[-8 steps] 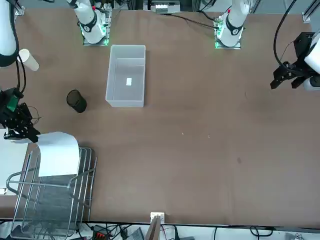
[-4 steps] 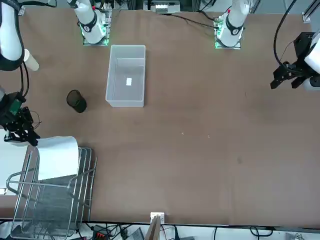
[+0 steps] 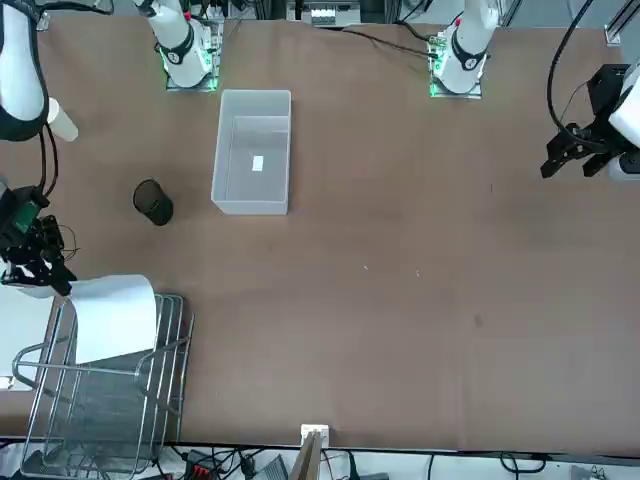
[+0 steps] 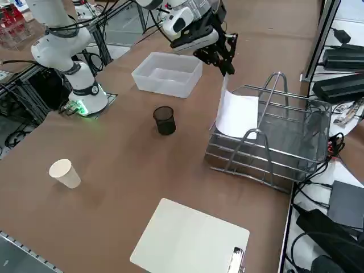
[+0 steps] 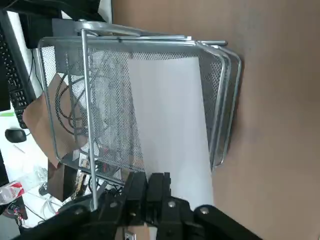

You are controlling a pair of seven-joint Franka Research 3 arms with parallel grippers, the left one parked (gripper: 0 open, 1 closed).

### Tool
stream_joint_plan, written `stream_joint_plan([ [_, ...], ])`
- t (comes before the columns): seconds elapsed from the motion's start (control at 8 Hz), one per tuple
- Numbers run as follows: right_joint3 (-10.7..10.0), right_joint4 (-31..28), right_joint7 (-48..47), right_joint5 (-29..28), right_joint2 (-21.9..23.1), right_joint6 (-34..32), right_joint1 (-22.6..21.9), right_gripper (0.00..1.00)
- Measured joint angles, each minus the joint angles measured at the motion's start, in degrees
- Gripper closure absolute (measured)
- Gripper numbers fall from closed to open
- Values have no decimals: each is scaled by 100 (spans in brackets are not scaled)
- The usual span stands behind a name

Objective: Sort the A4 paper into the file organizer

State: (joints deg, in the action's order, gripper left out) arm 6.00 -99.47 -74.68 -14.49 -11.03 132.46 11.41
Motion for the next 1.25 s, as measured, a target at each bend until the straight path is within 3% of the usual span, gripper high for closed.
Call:
stream_joint_plan([
  [1.25,20,-427,-296,48,20,140,-85,99],
])
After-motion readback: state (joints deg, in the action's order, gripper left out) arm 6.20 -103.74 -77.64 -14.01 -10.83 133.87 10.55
